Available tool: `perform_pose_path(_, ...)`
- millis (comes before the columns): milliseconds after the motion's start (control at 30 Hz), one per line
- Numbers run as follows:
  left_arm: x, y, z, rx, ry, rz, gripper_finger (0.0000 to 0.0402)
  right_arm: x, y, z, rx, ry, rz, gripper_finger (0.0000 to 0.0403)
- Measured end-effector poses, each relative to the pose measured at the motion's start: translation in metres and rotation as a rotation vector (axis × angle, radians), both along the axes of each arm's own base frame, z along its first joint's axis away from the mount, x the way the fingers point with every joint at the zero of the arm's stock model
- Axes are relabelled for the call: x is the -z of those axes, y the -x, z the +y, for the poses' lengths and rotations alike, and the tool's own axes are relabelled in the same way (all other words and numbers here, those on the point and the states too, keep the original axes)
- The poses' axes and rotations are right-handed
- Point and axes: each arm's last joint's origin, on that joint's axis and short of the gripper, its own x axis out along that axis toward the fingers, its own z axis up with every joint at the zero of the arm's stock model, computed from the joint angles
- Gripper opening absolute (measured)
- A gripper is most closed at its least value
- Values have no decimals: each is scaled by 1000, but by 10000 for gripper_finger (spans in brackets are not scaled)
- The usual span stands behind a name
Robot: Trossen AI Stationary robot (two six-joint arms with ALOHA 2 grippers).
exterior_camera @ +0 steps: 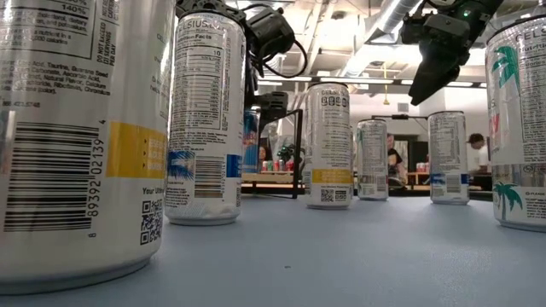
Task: Place canned beverage on shelf
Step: Put the left blue soda can on the shelf aligned with the other blue soda can, then put the blue can aligned with the other blue soda can on the shelf
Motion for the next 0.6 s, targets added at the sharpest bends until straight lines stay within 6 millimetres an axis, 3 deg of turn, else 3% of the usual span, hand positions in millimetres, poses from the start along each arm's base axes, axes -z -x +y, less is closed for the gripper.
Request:
perform_pose_path(400,-1,-4,-16,61,-29,85,314,0,0,0,-2,0,7,255)
perform_pose_path(600,-11,0,-25,64,-76,127,314,1,1,0,-2,-1,9,255)
